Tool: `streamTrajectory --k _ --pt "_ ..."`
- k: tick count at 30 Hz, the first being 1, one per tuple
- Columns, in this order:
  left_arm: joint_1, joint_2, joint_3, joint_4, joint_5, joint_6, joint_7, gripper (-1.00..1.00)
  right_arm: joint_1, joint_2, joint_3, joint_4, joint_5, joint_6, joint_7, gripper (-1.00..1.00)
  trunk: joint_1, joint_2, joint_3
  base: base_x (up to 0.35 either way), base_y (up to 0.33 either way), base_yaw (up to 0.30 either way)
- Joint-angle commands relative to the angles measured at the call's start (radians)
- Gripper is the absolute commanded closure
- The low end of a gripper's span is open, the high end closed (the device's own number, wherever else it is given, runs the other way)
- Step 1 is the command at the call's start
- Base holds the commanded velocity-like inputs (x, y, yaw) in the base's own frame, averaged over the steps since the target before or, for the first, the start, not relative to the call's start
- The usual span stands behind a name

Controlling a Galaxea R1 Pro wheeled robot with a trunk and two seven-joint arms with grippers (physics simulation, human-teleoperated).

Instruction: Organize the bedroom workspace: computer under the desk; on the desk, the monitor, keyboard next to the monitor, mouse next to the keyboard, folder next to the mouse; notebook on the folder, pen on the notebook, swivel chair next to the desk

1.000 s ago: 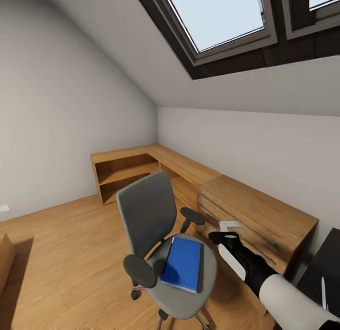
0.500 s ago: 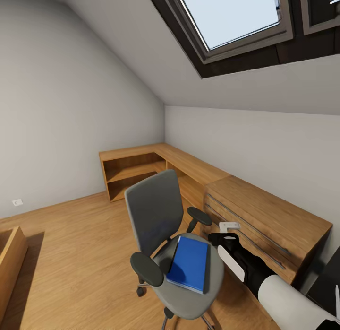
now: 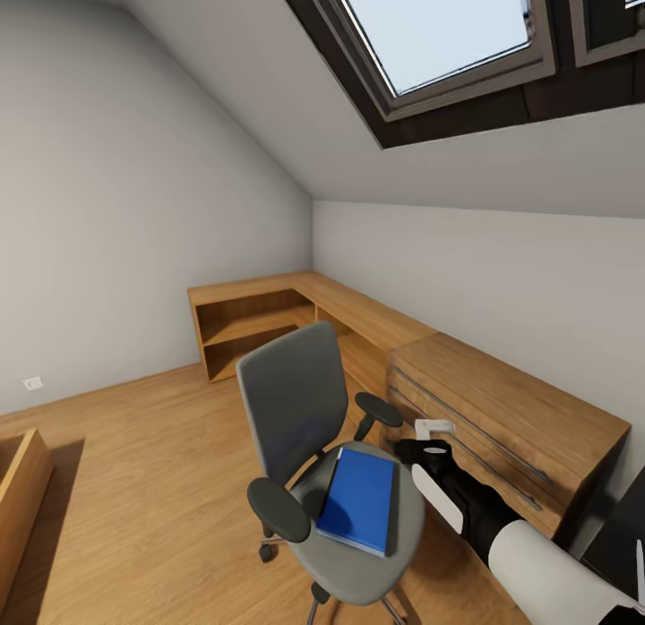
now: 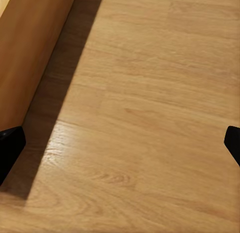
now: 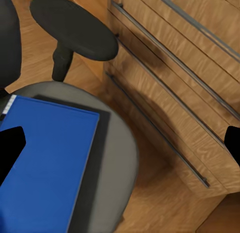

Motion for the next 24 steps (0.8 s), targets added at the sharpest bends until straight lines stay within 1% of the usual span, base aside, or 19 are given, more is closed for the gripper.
streamTrajectory --k 1,6,12,16,23,24 --pt "0.000 0.000 -0.002 0.000 0.010 -0.003 0.001 -1.00 -0.001 -0.002 0.006 -0.002 -0.007 0.003 -0.008 -1.00 0.000 -0.001 0.000 0.000 0.000 0.000" --pt "0.000 0.000 -0.002 0.000 0.010 -0.003 0.001 -1.00 -0.001 0.000 0.006 -0.002 -0.007 0.002 -0.010 -1.00 0.000 -0.001 0.007 0.000 0.000 0.014" --pt "0.000 0.000 -0.002 0.000 0.010 -0.003 0.001 -1.00 -0.001 0.000 0.006 -0.002 -0.007 0.002 -0.010 -1.00 0.000 -0.001 0.015 0.000 0.000 0.125" --pt "0.000 0.000 -0.003 0.000 0.011 -0.003 0.001 -1.00 -0.001 -0.001 0.006 -0.003 -0.007 0.002 -0.010 -1.00 0.000 -0.001 0.017 0.000 0.000 0.071" --pt "0.000 0.001 -0.005 -0.003 0.013 -0.001 0.000 -1.00 -0.001 -0.001 0.007 -0.004 -0.007 0.002 -0.009 -1.00 0.000 -0.001 0.017 0.000 0.000 0.013" --pt "0.000 0.001 -0.005 -0.005 0.013 0.003 0.000 -1.00 -0.001 -0.002 0.006 -0.003 -0.007 0.000 -0.007 -1.00 0.004 -0.008 0.014 0.000 0.000 0.000"
